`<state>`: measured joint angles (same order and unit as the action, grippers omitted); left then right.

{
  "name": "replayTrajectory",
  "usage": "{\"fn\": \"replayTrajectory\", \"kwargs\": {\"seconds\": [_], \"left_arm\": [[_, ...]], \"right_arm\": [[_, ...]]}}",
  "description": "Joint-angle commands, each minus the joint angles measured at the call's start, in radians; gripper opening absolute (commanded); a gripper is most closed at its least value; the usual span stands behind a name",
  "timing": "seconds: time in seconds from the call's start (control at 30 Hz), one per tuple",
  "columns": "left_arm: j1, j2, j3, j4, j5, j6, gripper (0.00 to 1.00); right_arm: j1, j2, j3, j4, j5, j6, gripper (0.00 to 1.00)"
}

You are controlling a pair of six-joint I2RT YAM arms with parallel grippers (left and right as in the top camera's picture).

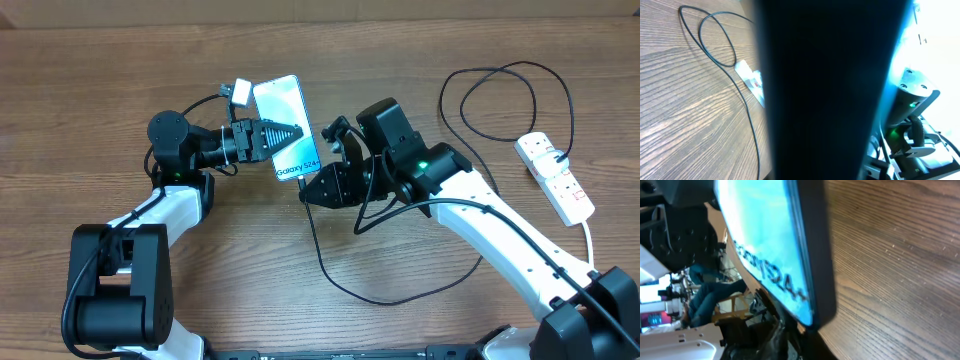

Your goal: Plug charger to phone and switch on socket

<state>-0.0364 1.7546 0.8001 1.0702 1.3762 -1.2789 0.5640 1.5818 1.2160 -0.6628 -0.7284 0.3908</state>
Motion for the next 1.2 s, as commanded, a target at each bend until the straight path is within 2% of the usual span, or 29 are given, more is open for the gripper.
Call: {"fn": "replayTrajectory", "kwargs": {"seconds": [0.0,0.2,0.43,0.53,0.97,1.07,1.17], "left_arm": [[0.005,-0.005,-0.002,0.012,0.011,0.027,0.04],[0.003,-0.005,-0.002,0.012,0.036,0.044,0.04],[0.003,-0.005,-0.002,0.012,0.206,0.106,0.04],[0.003,-0.005,-0.003,0.011,0.206,0.105,0.04],[0.003,-0.005,-0.008,0.008,0.206,0.105,0.04],[0.005,-0.005,-0.008,0.008,0.203,0.106,0.04],[0.005,-0.005,-0.008,0.008,0.185,0.115,0.04]], "right_arm": [[0.003,-0.011,-0.013,0.011,-0.005,0.000,0.04],[0.003,-0.011,-0.013,0.039,-0.005,-0.001,0.04],[-0.009,-0.011,-0.012,0.044,-0.005,-0.013,0.04],[-0.011,-0.011,-0.010,0.041,-0.005,-0.052,0.04],[-0.011,-0.011,-0.003,0.054,-0.005,-0.051,0.04],[-0.011,-0.011,-0.003,0.018,-0.005,-0.051,0.24],[-0.011,-0.012,-0.003,-0.037,-0.005,-0.051,0.33]]}}
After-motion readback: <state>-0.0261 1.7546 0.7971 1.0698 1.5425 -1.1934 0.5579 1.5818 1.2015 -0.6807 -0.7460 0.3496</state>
